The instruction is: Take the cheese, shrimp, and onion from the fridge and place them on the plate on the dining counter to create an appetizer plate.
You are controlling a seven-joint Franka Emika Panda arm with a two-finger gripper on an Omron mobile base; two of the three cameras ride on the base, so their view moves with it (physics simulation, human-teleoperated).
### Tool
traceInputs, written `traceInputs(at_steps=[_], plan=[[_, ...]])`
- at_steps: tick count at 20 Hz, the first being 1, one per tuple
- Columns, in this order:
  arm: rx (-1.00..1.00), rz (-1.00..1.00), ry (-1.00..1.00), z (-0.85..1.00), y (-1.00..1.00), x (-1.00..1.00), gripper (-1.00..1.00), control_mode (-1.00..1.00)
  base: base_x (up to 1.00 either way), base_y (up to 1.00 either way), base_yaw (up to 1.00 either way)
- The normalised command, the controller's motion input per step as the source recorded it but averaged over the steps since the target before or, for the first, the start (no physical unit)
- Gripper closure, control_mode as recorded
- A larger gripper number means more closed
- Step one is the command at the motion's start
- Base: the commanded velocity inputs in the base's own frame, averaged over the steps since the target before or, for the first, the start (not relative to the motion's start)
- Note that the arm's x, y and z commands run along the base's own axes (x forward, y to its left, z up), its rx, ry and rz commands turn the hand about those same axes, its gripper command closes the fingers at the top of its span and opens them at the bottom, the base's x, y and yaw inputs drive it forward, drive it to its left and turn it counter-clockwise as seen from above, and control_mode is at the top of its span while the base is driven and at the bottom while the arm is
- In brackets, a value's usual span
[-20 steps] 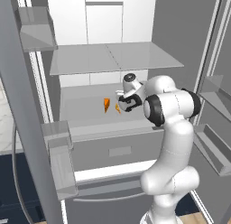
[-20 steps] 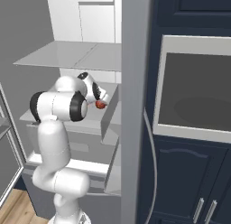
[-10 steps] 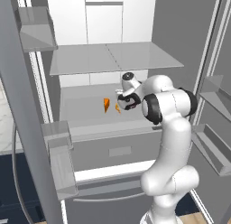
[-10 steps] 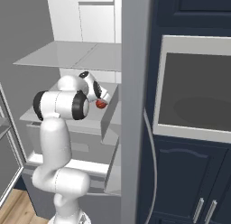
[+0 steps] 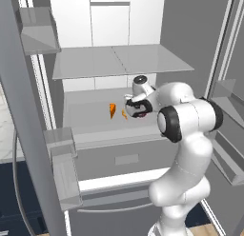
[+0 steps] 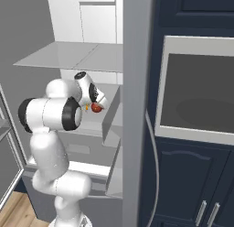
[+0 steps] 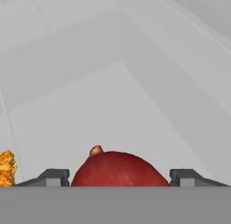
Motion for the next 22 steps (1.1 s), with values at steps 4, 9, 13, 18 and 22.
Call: traceInputs(at_steps=[4, 9, 13, 18, 22], plan=[[0.1, 0.0, -0.07, 0.74, 0.0, -1.0, 1.0, -1.0, 0.0, 0.0, 0.0], [0.02, 0.0, -0.06, 0.73, 0.0, -1.0, 1.0, -1.0, 0.0, 0.0, 0.0], [0.0, 0.0, -0.02, 0.48, 0.0, -1.0, 1.0, -1.0, 0.0, 0.0, 0.0], [0.0, 0.02, 0.0, 0.49, 0.0, -1.0, 1.0, -1.0, 0.0, 0.0, 0.0], [0.0, 0.11, 0.11, 0.75, 0.02, -0.93, 1.0, -1.0, 0.0, 0.0, 0.0]])
